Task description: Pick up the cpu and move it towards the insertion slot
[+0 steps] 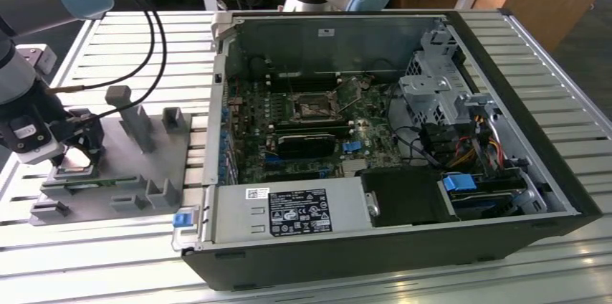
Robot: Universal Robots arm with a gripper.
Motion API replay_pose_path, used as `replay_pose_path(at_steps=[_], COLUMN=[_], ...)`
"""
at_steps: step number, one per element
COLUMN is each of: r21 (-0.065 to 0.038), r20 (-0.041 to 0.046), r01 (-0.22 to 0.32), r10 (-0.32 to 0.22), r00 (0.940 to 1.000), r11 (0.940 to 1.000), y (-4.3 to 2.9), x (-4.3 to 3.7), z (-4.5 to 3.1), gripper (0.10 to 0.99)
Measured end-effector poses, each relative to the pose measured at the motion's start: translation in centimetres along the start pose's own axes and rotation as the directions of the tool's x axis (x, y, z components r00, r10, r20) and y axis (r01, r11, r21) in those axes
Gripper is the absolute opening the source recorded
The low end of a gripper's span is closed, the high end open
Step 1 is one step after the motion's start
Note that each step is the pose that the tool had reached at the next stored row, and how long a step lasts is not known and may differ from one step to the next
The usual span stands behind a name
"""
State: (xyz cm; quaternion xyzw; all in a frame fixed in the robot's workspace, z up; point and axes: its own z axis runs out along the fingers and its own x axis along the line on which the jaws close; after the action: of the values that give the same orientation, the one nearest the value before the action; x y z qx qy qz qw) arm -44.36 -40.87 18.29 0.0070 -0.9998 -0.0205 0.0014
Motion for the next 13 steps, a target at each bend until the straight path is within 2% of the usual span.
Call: replay_pose_path(at_steps=[4,5,13], r21=[0.0,0.0,-0.002], r20=[-0.0005,-0.0006,-0.0003], r01=[0.003,0.004,0.005], r10=[-0.003,-0.004,-0.005], r00=[1.0,1.0,1.0], r11=[1.0,1.0,1.0], y=[0.0,0.0,0.01], x=[0.01,0.01,0.01], z=[0.07,0.07,-0.03], gripper=[0.608,0.545,0.541])
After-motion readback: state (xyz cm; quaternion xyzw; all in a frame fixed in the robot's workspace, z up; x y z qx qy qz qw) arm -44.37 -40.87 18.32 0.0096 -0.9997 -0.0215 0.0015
